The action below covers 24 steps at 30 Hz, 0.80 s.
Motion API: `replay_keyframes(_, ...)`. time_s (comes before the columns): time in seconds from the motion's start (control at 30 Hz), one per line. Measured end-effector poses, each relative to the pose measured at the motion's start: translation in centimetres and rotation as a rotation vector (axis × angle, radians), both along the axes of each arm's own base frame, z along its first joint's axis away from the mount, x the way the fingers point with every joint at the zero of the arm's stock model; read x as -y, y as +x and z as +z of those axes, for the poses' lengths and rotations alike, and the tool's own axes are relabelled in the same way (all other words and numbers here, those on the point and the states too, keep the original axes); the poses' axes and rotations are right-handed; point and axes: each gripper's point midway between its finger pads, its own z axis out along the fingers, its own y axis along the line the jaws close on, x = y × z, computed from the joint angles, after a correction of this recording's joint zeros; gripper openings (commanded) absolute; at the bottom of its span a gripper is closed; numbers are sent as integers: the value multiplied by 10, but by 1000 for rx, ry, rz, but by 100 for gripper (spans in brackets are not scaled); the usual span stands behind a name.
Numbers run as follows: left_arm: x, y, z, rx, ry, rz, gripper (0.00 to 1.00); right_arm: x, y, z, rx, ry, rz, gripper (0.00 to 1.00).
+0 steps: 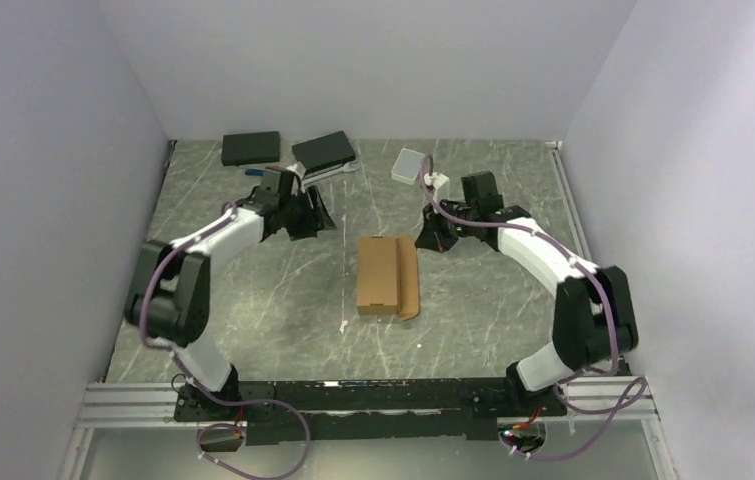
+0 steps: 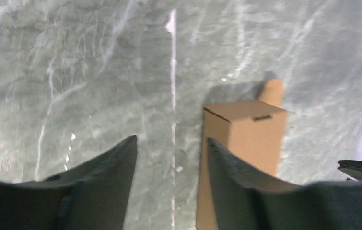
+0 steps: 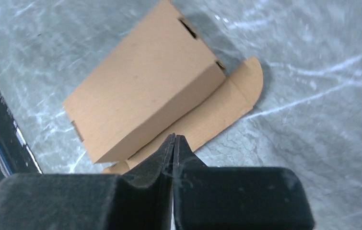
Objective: Fold the paper box
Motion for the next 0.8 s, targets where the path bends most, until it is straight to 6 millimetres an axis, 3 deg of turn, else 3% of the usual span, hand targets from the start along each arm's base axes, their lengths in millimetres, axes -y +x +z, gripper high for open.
replay_keyframes(0.07, -4, -10, 26, 76, -17, -10, 91, -1, -5, 22, 102, 15, 72, 22)
replay_keyframes(0.1, -5, -15, 37, 112, -30, -15, 95, -2, -12, 36, 177, 28, 128, 38)
replay_keyframes(0.17, -7, -27, 54, 170, -60, -23, 95, -3, -29, 54, 306, 56, 239, 60)
replay_keyframes(0.23, -6, -39, 63, 195, -90, -41, 87, -3, -55, 64, 457, 81, 383, 65)
replay_keyframes(0.27, -5, -45, 64, 196, -104, -52, 82, -3, -70, 63, 534, 86, 460, 62)
replay_keyframes(0.33, -1, -53, 60, 175, -128, -78, 67, -1, -93, 53, 635, 80, 576, 41)
replay_keyframes(0.37, 0, -57, 56, 163, -139, -90, 66, 0, -102, 43, 664, 68, 621, 33)
replay_keyframes(0.43, 4, -67, 46, 133, -147, -112, 60, 1, -108, 24, 667, 42, 662, 22)
replay_keyframes(0.53, 14, -83, 35, 91, -142, -157, 49, 1, -99, 0, 652, -37, 683, 7)
replay_keyframes(0.63, 30, -91, 22, 55, -129, -208, 40, -7, -93, -23, 641, -132, 724, 0)
replay_keyframes(0.8, 42, -95, -14, -38, -79, -243, 39, -13, -80, -59, 603, -283, 754, 0)
